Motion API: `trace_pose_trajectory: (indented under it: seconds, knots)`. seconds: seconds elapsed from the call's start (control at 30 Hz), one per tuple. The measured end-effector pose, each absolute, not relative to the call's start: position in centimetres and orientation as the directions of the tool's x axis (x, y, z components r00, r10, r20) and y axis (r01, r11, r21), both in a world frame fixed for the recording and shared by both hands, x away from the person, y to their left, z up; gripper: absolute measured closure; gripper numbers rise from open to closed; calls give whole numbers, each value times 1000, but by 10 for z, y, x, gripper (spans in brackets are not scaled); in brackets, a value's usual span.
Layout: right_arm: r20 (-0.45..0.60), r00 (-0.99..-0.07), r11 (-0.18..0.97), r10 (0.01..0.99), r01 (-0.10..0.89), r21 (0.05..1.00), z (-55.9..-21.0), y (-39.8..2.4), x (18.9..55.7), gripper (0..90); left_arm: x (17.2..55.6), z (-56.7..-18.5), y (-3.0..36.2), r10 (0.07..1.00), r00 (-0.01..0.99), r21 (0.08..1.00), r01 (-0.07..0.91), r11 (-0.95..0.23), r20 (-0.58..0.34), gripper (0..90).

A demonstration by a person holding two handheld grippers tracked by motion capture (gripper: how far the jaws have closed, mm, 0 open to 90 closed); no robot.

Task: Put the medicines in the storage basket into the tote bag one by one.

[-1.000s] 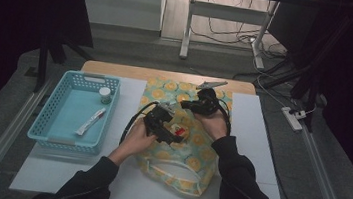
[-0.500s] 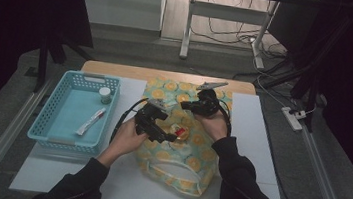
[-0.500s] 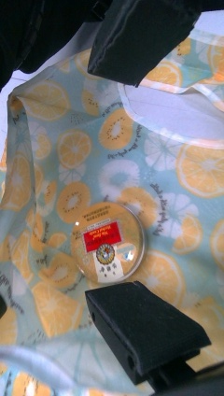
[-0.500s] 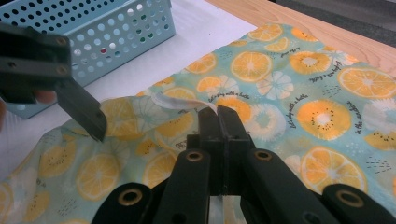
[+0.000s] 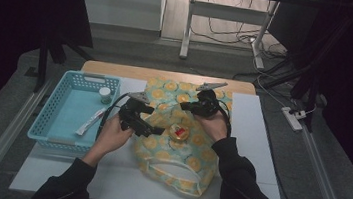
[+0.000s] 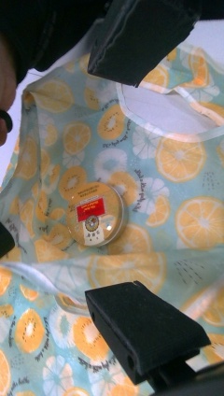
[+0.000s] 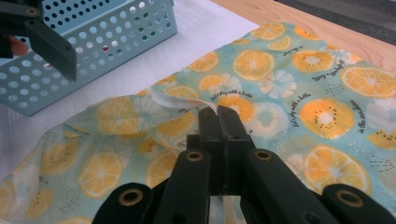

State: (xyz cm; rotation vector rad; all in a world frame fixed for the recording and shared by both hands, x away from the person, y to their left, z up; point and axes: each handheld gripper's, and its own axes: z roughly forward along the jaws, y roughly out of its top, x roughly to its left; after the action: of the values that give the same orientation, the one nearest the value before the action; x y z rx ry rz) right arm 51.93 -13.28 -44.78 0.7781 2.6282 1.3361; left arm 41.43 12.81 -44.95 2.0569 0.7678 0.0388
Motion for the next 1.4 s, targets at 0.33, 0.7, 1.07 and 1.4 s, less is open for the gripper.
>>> trace_pose_trajectory:
  seconds: [0.33,0.7,1.07,1.4]
  knots:
    - [140,-867,494,479,398,773,-450,-132,518,900,409,-448,154,577,783,759,516,-396,-232,0]
    - [140,-864,493,483,401,773,-451,-134,518,900,403,-444,194,667,717,751,550,-364,-202,0]
    - [137,-863,493,487,401,772,-452,-134,518,900,397,-445,235,771,616,731,600,-325,-163,1]
    - [137,-862,495,488,403,770,-453,-134,518,900,396,-454,271,854,503,674,677,-295,-131,2]
